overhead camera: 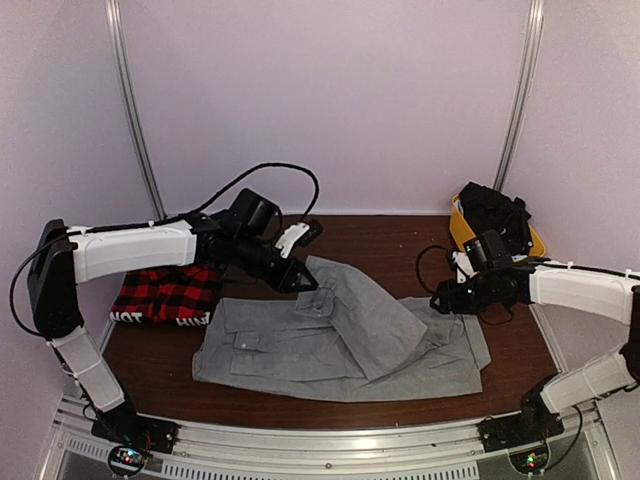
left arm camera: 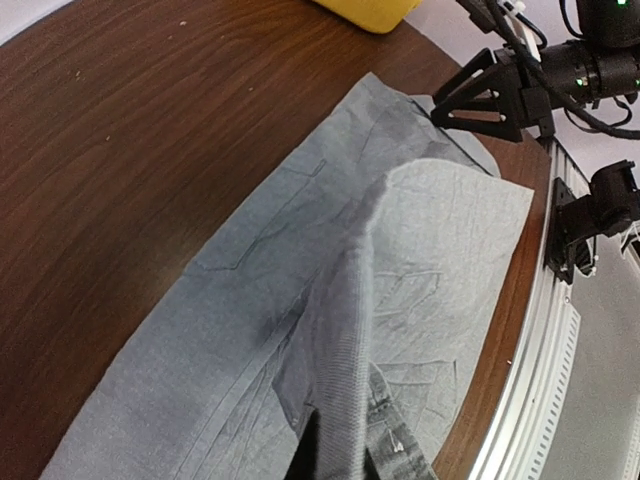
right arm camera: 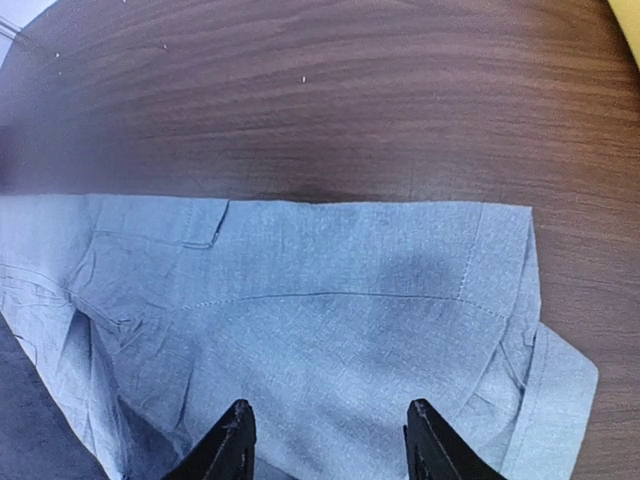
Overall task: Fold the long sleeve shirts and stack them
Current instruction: Fold the sleeve of the rectangle-folded shirt.
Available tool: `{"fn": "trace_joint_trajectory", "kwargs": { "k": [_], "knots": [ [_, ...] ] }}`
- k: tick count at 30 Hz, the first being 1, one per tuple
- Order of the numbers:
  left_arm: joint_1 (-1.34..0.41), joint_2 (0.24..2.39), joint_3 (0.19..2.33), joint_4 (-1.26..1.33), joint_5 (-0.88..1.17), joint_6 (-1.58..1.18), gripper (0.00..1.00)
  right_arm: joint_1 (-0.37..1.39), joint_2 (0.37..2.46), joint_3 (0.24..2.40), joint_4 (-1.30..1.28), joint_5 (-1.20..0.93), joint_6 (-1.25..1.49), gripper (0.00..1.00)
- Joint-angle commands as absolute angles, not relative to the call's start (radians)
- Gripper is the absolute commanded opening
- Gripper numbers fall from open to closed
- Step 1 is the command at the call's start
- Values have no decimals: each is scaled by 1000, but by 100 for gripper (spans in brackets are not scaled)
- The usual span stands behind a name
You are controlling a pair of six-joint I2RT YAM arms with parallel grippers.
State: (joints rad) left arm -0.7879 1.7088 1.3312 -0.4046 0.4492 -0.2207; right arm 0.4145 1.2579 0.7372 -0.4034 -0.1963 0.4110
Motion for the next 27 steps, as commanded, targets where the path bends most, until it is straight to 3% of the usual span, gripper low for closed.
{"fn": "trace_joint_trajectory", "kwargs": {
  "k": [1,16,27],
  "knots": [
    [-732,1640,1246,-323,462,-331,0,409,1329,698,-289,-238,389,52],
    [-581,1569,1026,-264,466,-402,0,384,1427,632,-205,-221,391,51],
    [-577,1610,1000,-242,460,-403,0,362,1408,635,-221,-221,387,54]
  ]
}}
